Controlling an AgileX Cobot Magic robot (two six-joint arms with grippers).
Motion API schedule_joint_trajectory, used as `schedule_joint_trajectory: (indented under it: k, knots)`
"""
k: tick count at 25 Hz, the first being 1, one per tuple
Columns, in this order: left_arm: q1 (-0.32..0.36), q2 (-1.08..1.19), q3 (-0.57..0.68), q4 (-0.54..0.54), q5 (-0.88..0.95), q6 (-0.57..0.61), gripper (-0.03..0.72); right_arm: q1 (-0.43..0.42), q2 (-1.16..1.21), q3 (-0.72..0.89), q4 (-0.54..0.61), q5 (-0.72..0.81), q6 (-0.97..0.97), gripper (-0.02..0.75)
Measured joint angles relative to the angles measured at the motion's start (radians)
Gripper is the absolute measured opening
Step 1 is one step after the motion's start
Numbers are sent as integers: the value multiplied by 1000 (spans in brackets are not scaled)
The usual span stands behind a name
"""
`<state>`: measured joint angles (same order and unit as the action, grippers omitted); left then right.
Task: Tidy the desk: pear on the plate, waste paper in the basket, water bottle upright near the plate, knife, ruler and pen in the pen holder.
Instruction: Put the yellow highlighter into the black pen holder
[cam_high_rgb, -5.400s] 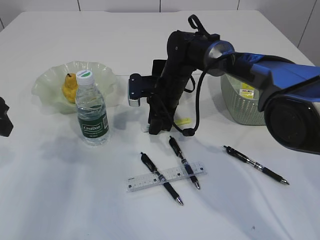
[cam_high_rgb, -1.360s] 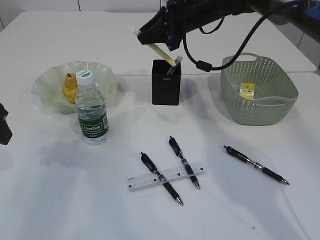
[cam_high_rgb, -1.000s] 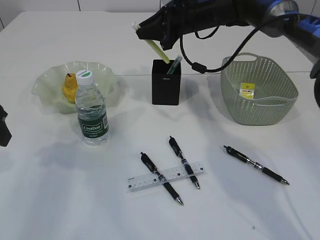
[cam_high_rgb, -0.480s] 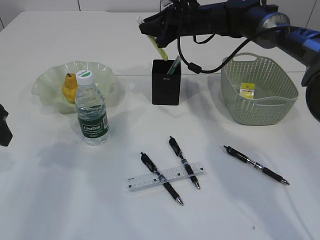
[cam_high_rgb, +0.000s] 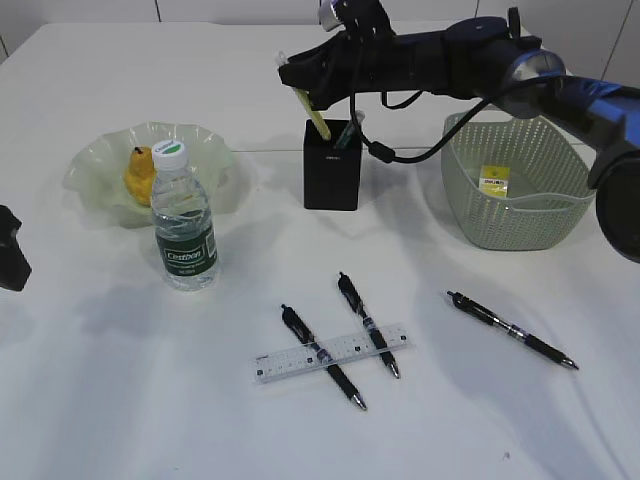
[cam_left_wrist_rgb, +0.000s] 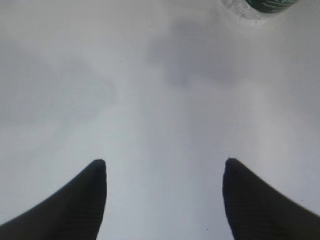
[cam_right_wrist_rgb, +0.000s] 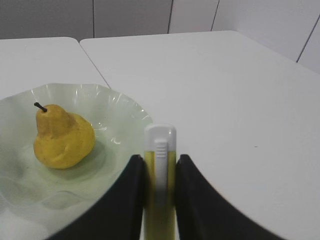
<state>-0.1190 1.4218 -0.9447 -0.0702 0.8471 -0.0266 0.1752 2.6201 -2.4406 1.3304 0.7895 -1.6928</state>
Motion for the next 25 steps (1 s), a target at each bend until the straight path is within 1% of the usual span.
schedule_joint_trajectory:
  k: [10,13,15,17,19,25]
  knots:
    - [0,0,0,0,0,0,510,0,29,0,6,-6,34,136]
    - [0,0,0,0,0,0,510,0,29,0,9,-17,48,169]
    - [0,0,0,0,0,0,510,0,29,0,9,-17,48,218]
    - [0,0,0,0,0,0,510,0,29,0,9,-18,51,247]
    - [0,0,0,0,0,0,510,0,29,0,9,-18,55,260]
    - [0,0,0,0,0,0,510,0,29,0,11,-18,86,265]
